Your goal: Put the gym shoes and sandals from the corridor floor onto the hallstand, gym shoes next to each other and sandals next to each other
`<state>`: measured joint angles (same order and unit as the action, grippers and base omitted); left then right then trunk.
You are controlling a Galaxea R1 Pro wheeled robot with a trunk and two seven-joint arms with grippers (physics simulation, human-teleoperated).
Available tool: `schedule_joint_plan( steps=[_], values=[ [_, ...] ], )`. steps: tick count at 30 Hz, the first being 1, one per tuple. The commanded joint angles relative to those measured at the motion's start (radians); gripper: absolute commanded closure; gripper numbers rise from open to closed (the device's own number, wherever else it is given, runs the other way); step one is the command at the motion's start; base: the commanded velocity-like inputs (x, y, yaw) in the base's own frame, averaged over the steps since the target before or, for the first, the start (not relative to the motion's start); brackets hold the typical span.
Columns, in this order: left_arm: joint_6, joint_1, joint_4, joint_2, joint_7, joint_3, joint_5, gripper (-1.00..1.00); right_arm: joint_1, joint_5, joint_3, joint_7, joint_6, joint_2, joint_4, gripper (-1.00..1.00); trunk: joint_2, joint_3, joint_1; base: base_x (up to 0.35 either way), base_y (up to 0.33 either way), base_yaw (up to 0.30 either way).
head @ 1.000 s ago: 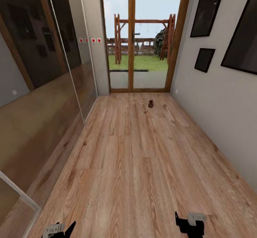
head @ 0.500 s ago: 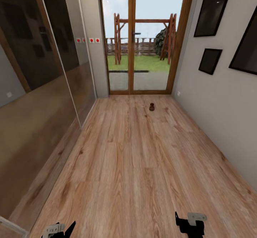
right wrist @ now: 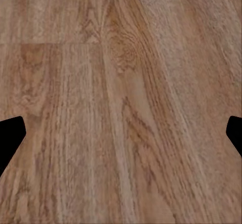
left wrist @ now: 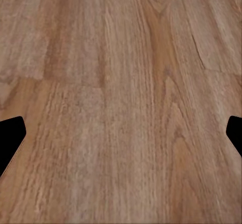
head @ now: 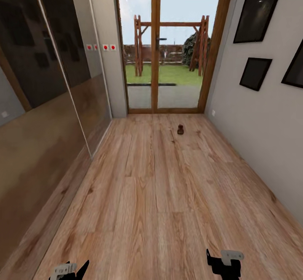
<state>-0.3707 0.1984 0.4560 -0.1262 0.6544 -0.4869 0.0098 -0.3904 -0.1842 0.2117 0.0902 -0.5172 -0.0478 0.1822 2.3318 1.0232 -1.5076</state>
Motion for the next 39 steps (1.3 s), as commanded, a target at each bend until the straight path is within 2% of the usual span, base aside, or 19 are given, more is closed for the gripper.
schedule_joint_plan(
  steps=[1, 39],
  values=[
    [0.000, 0.001, -0.001, 0.000, 0.008, -0.006, 0.001, -1.00, -0.001, -0.011, 0.005, 0.005, -0.003, 0.000, -0.001, -1.00, 0.000, 0.001, 0.000, 0.339, 0.000, 0.000],
    [-0.001, 0.001, 0.000, 0.000, 0.008, -0.006, 0.001, -1.00, -0.001, -0.011, 0.005, 0.005, -0.003, 0.000, -0.001, -1.00, 0.000, 0.001, 0.000, 0.339, 0.000, 0.000]
  ],
)
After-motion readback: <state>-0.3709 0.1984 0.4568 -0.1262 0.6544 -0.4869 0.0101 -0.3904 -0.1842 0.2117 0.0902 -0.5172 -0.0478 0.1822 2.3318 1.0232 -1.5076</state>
